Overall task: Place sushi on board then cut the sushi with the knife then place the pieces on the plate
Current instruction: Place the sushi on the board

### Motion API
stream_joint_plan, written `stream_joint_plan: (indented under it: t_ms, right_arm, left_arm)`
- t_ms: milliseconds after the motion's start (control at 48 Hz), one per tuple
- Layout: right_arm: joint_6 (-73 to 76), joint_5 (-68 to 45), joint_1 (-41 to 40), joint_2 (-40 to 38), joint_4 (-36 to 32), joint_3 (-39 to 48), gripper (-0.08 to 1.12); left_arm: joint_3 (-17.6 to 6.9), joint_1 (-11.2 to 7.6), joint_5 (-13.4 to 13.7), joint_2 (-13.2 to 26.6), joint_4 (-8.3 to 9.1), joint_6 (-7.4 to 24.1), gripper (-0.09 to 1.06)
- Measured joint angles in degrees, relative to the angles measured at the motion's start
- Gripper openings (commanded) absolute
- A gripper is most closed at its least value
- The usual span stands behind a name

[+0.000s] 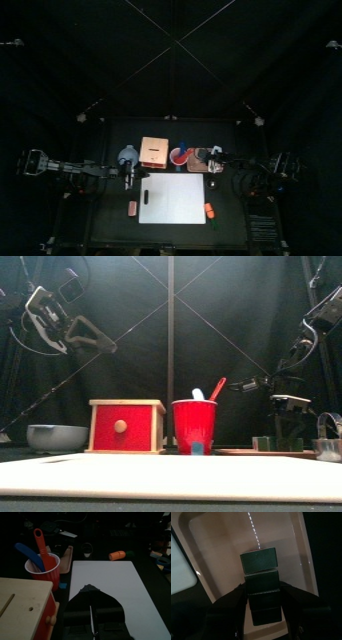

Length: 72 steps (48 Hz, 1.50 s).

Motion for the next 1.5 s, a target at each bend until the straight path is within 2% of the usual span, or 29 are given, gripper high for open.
stream_joint_plan:
  t_ms: [188,396,688,854,979,1125,1500]
  right_arm:
    - [0.5,5.5,1.8,-2.8,4.8,-1.3,0.6]
    - [0.9,8.8,5.6,-7.2,13.9,-3.4,0.6]
    - [1.1,8.1,10.5,-9.6,28.9,-4.0,0.6]
    - [6.6,3.5,13.4,-9.5,34.0,-4.0,0.6]
    - [14.9,0.2,16.0,-9.6,33.0,-3.9,0.6]
    - [28.3,-2.5,20.7,-9.5,27.9,-3.9,0.6]
    - [62.0,-1.4,30.1,-4.5,6.9,-6.8,0.6]
  left_arm:
    - [0.0,0.0,0.1,0.1,-0.09,0.0,-0.02]
    - [0.3,0.0,0.1,0.0,-0.09,0.0,-0.02]
    - [1.0,0.0,0.2,0.0,-0.18,0.0,-0.02]
    - [1.1,0.0,0.2,0.0,-0.18,0.0,-0.02]
    - [1.2,0.0,0.1,0.0,-0.09,0.0,-0.02]
    - [1.6,0.0,0.2,0.1,-0.18,-0.1,-0.02]
    - [1.8,0.0,0.2,0.0,-0.18,-0.1,-0.02]
